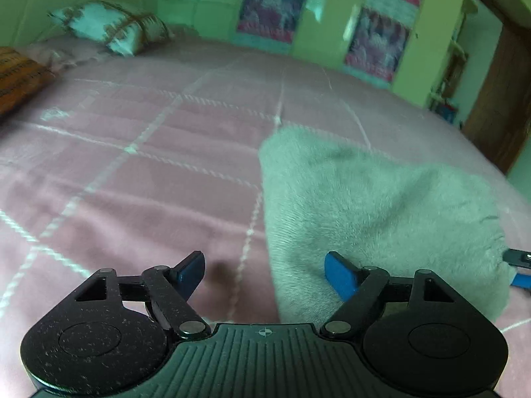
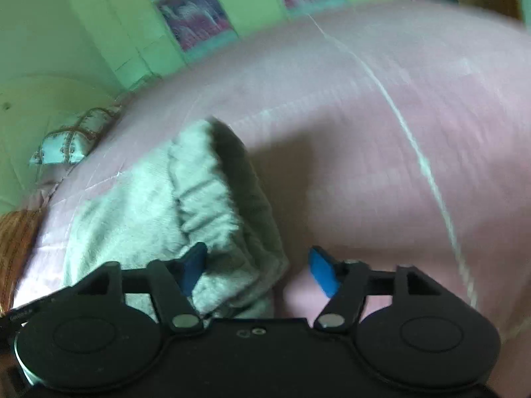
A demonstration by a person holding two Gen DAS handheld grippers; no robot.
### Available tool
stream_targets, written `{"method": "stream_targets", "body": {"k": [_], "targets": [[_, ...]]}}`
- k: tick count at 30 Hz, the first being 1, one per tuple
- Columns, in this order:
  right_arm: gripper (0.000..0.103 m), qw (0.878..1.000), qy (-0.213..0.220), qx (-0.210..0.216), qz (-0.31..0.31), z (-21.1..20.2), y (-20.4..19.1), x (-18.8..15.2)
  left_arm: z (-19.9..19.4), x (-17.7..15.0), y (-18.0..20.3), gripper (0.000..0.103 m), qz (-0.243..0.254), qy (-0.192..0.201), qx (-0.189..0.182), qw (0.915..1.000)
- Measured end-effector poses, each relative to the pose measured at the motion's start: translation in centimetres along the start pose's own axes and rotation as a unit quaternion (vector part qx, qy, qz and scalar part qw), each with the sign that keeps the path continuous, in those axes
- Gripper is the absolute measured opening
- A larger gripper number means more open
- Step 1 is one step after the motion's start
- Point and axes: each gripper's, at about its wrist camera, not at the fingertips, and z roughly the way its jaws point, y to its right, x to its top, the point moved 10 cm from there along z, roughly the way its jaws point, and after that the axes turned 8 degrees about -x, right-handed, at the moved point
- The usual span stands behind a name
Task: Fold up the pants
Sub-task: 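Open both grippers and withdraw them from the folded sweatpants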
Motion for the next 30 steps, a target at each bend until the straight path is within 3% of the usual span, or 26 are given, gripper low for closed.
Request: {"method": "stream_targets", "body": {"k": [2, 4, 5, 6, 10, 13, 15, 18, 21, 30], "targets": [[0.061, 0.999, 0.04, 0.009, -0.006, -3.0, 0.0, 0.5, -3.1, -0.1, 0.1, 0.08, 0.014, 0.027, -0.003, 0.9995], [0.066, 0.997, 0.066, 0.011, -0.032, -5.9, 0.0, 0.0, -5.9, -1.0, 0.0, 0.095, 0.025, 0.042, 0.006, 0.9988], [0.074, 0.996, 0.073, 0.013, -0.046, -7.2, -0.1, -0.6, -7.5, -1.7, -0.1, 0.103, 0.032, 0.046, 0.019, 0.9983], [0.083, 0.994, 0.082, 0.012, -0.065, -8.9, -0.3, -1.6, -9.1, -2.5, -0.1, 0.103, 0.039, 0.051, 0.028, 0.9976], [0.096, 0.984, 0.123, 0.001, -0.131, -15.0, -1.1, -5.7, -14.5, -6.1, 0.7, 0.103, 0.038, 0.043, 0.034, 0.9978], [0.097, 0.974, 0.159, 0.008, -0.161, -19.6, -2.5, -8.0, -18.5, -8.6, 2.2, 0.103, 0.052, 0.045, 0.041, 0.9968], [0.097, 0.973, 0.141, -0.008, -0.184, -21.5, -3.2, -9.7, -20.8, -10.1, 3.6, 0.103, 0.062, 0.052, 0.04, 0.9959], [0.097, 0.968, 0.129, -0.036, -0.214, -23.6, -3.0, -12.6, -24.0, -12.3, 5.4, 0.103, 0.12, 0.062, 0.082, 0.9874], [0.097, 0.961, 0.138, -0.069, -0.229, -25.7, -2.0, -15.0, -27.4, -14.2, 7.3, 0.103, 0.119, 0.071, 0.07, 0.988], [0.097, 0.954, 0.175, -0.064, -0.235, -32.3, -1.5, -20.9, -35.6, -17.9, 10.4, 0.103, 0.105, 0.117, 0.039, 0.9867]]}}
